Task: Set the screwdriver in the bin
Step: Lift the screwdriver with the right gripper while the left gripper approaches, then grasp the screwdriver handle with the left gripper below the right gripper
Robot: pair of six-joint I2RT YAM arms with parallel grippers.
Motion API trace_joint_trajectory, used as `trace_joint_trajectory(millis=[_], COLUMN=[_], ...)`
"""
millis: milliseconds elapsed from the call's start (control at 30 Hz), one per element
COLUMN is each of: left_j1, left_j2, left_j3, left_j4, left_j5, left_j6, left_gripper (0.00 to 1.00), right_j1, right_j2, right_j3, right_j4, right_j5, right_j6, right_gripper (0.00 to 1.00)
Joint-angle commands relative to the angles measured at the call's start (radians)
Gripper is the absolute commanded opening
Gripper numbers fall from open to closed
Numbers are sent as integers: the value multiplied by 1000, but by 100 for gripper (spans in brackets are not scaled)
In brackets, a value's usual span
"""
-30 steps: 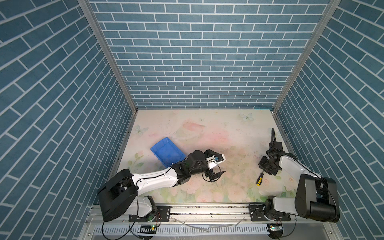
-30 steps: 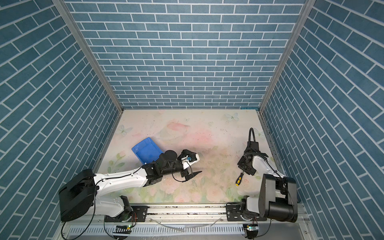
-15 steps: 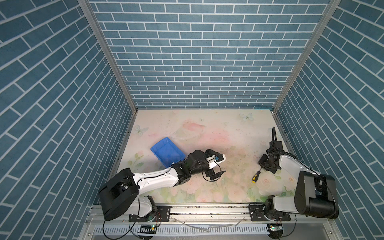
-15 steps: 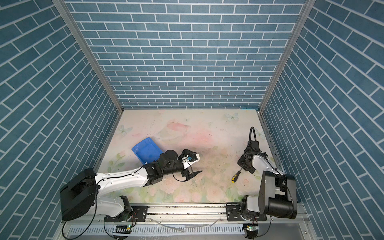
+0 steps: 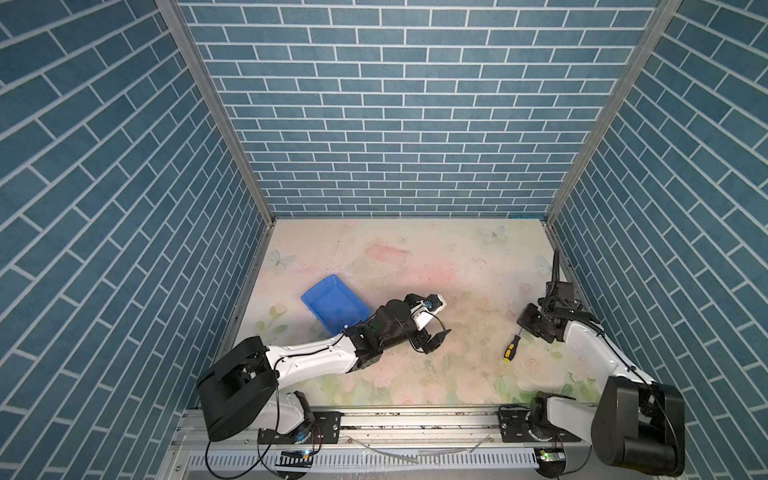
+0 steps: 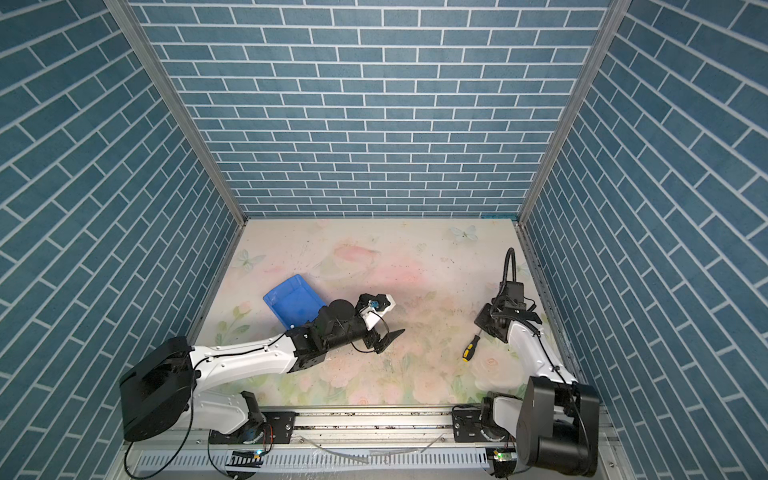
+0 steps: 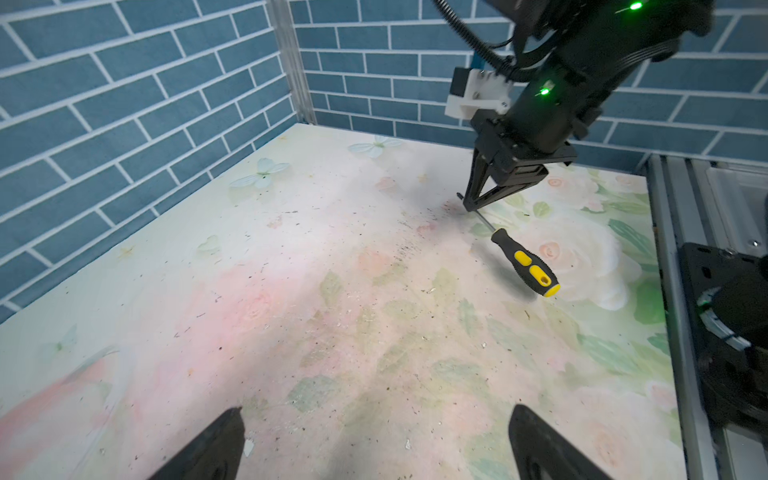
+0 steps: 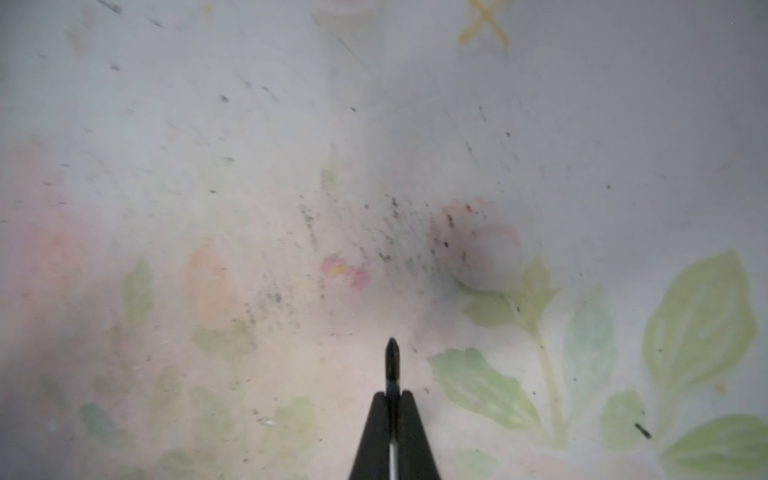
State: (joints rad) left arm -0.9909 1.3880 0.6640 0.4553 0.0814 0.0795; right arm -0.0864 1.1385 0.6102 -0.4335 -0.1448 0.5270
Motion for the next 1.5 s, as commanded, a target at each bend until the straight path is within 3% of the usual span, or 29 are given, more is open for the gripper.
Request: trace_joint_trajectory(millis=[0, 300, 433, 733, 1000, 1233, 1467], left_j1=[-5, 0, 18, 26, 35, 40, 58], left_j2=[12, 12, 33, 83, 154, 205, 247], left_j3=[30, 61, 95, 168, 192, 211, 204], left_j4=[36, 58, 40, 21, 135, 194, 273], left_j5=[-74, -81, -50, 55, 187, 227, 258], left_j6=[-97, -266, -385, -453, -542, -572, -614], left_gripper=[100, 100, 100, 97, 87, 79, 61], right_j1=[5, 28, 85, 258, 397, 454, 472], right_j2=[-72, -184, -200, -154, -115, -91, -78], right_j3=[9, 69, 112, 215, 250, 273, 261], right_j4=[27, 115, 143, 239, 339, 390, 467], right_j5=[-82, -264, -280, -306, -309, -326, -388], right_j6=[-57, -74, -115, -201, -280, -270, -230], right_gripper=[0, 0, 0, 0, 0, 0, 0])
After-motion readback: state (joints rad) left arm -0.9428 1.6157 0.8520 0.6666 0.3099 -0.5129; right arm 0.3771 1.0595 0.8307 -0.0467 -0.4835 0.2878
